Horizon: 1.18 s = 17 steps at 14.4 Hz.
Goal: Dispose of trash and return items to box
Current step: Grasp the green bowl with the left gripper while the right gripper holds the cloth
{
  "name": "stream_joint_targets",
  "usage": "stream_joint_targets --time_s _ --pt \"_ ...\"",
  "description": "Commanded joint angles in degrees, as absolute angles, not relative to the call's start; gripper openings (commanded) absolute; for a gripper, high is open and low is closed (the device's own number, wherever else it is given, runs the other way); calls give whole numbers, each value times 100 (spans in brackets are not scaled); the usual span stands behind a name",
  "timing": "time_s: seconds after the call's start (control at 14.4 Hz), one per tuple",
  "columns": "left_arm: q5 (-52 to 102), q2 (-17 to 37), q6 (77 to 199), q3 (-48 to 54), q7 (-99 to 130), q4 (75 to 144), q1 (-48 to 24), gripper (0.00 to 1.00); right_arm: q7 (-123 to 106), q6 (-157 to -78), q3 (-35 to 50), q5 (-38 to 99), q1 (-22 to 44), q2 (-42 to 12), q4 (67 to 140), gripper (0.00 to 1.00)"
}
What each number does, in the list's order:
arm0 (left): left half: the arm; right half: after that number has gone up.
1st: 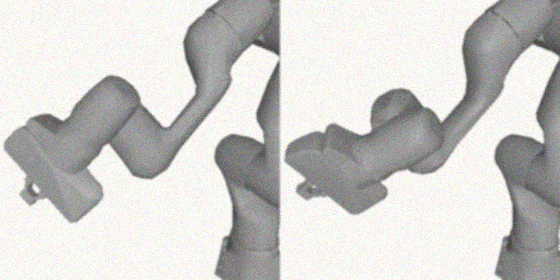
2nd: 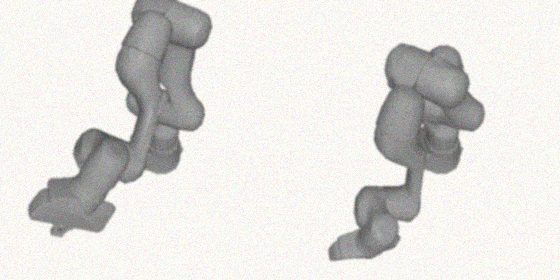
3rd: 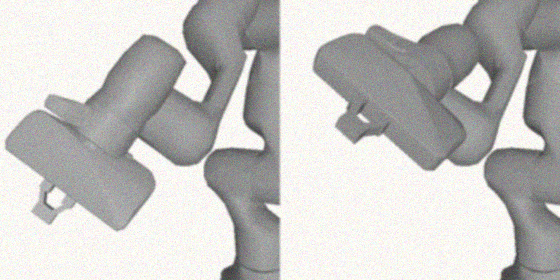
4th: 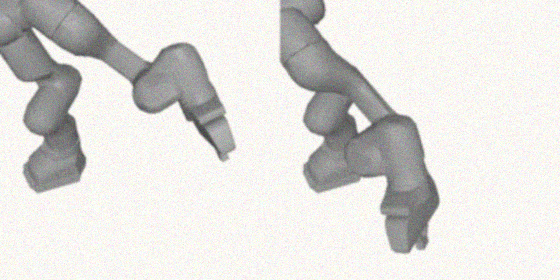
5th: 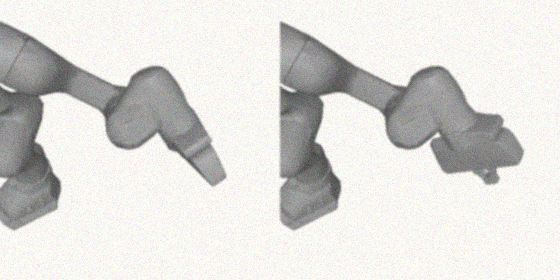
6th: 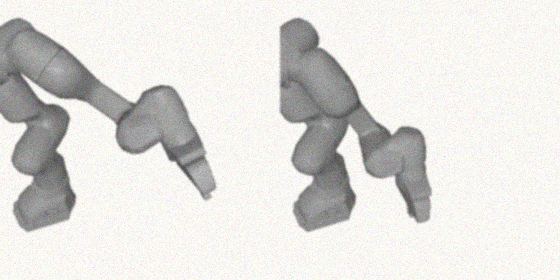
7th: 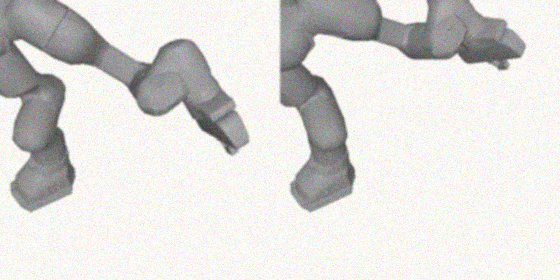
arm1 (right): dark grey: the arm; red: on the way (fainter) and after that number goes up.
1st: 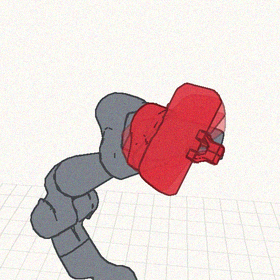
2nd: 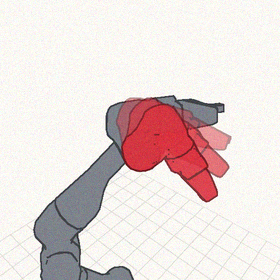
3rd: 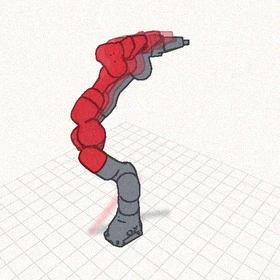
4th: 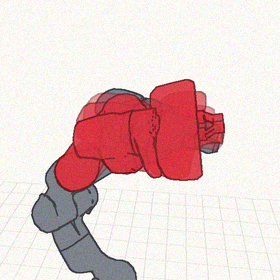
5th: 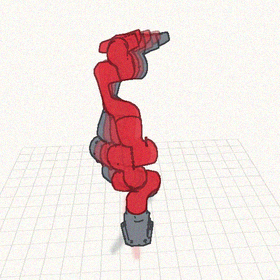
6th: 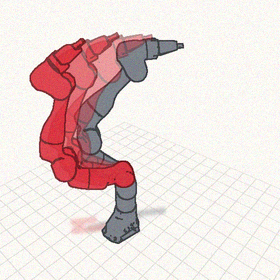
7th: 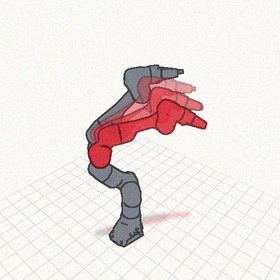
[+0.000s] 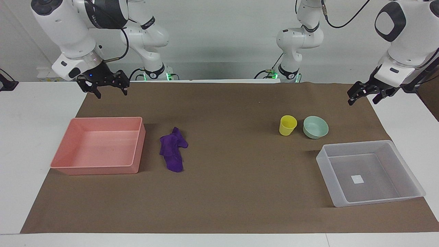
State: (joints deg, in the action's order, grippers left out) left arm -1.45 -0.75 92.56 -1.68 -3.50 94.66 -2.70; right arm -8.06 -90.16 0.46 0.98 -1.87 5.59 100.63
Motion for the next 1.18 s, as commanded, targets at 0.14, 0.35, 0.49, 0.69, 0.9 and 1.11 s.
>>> stream_joint_targets --time_s 0.14,0.35,0.49,0.69,0.9,1.11 --pt "-185 -132 9298 -211 -281 9579 -325 100 -546 -9228 88 176 -255 721 10335 97" --pt "-185 -876 10936 -246 -229 11462 -168 100 -273 -9912 149 237 287 240 10380 99" --pt "-185 -958 11590 -246 -229 12494 26 100 69 -10439 149 237 596 -182 10389 99" --pt "-185 -905 12696 -237 -176 13620 26 100 167 -11064 149 246 1036 -684 10415 99" --pt "-185 -774 12955 -229 -35 14053 -35 100 290 -11950 149 237 1248 -914 10958 99" --pt "-185 -651 13577 -220 569 14466 -218 0 290 -12524 149 237 1397 -1203 11311 99"
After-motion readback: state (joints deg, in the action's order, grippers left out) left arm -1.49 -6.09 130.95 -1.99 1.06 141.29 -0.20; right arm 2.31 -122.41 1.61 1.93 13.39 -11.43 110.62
